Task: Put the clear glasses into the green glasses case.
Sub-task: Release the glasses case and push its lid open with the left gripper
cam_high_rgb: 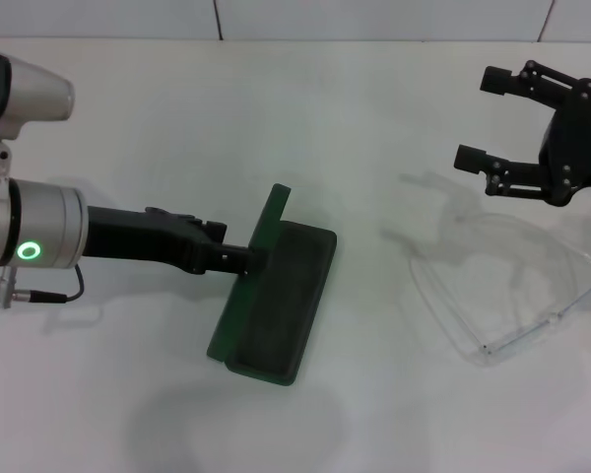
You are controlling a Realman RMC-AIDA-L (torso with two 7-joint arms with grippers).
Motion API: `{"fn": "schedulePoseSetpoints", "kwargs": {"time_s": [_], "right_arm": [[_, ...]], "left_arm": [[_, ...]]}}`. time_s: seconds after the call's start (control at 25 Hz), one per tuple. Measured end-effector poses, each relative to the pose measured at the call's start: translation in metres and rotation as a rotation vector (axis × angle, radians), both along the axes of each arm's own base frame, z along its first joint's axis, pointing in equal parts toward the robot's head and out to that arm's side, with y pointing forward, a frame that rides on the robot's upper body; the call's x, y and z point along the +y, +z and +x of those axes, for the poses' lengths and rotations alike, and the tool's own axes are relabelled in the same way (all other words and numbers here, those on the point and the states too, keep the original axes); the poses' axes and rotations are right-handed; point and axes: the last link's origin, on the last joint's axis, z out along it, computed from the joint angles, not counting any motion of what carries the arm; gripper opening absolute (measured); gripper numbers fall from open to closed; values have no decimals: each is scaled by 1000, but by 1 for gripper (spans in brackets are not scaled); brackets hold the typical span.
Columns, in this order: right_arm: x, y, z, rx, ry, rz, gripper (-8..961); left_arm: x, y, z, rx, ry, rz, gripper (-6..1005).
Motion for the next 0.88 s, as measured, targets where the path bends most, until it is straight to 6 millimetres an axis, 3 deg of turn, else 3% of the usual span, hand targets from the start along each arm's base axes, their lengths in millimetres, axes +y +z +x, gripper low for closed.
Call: {"fn": "schedulePoseSetpoints", "kwargs": {"time_s": [0.88], "right_arm": [[3,-6,-3,-13,1,-11,856]], "left_arm": [[-4,-10,9,-2,0,-59,795]]}}
